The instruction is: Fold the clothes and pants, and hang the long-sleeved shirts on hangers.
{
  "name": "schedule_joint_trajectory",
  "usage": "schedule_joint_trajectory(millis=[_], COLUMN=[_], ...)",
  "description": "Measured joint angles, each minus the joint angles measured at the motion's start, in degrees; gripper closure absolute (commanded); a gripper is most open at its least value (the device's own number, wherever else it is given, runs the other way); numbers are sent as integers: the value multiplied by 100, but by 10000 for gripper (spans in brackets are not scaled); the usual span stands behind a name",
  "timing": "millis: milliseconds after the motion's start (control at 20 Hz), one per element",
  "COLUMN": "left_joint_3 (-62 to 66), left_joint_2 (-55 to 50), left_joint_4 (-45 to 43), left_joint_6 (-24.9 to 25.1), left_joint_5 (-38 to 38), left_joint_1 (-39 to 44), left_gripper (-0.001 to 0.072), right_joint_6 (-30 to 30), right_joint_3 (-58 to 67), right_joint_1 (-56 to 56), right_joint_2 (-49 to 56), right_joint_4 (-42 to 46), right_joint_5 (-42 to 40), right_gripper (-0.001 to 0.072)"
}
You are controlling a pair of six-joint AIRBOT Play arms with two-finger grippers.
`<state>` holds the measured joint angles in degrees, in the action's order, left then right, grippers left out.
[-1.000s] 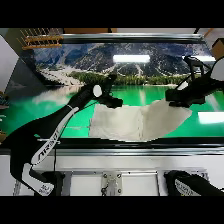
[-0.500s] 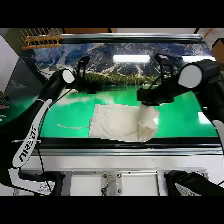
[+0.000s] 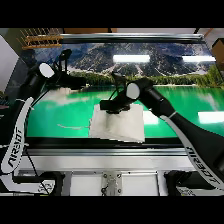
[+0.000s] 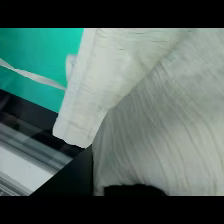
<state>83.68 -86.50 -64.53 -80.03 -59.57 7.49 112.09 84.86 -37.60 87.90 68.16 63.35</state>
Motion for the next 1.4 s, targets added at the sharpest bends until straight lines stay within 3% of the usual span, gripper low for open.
schedule_joint_trajectory(millis=[100, 150, 300, 450, 650, 800, 850, 900, 1000, 1200, 1400], left_joint_3=[0, 0, 0, -133, -1051, -1991, -2271, -2535, -3040, -3807, -4170], left_joint_2=[131, 197, 413, 702, 1386, 1954, 2120, 2280, 2594, 3119, 3388], left_joint_4=[2, 2, -4, -15, -13, 120, 188, 282, 483, 909, 1108], left_joint_6=[0, 2, 4, 7, -4, -44, -46, -46, -46, -66, -66], left_joint_5=[-42, -72, -138, -192, -17, 68, 90, 120, 214, 468, 575], left_joint_1=[-138, -195, -323, -378, -372, -369, -369, -369, -369, -369, -369], left_gripper=[687, 687, 688, 688, 687, 687, 687, 687, 687, 687, 688], right_joint_6=[-208, -374, -1086, -1856, -2302, -2415, -2441, -2457, -2638, -3556, -4557], right_joint_3=[0, 2, 4, -31, -702, -1843, -2308, -2734, -3582, -4621, -4918], right_joint_1=[-243, -356, -555, -509, 234, 1419, 1945, 2441, 3458, 4607, 4531], right_joint_2=[339, 481, 678, 459, -498, -1436, -1725, -1941, -2203, -1954, -1185], right_joint_4=[-247, -442, -1250, -1729, -1255, -763, -654, -590, -662, -1600, -3008], right_joint_5=[-549, -852, -1578, -1766, -1244, -710, -586, -501, -404, -487, -741], right_gripper=[256, 195, 205, 205, 204, 203, 181, 26, -8, -8, -7])
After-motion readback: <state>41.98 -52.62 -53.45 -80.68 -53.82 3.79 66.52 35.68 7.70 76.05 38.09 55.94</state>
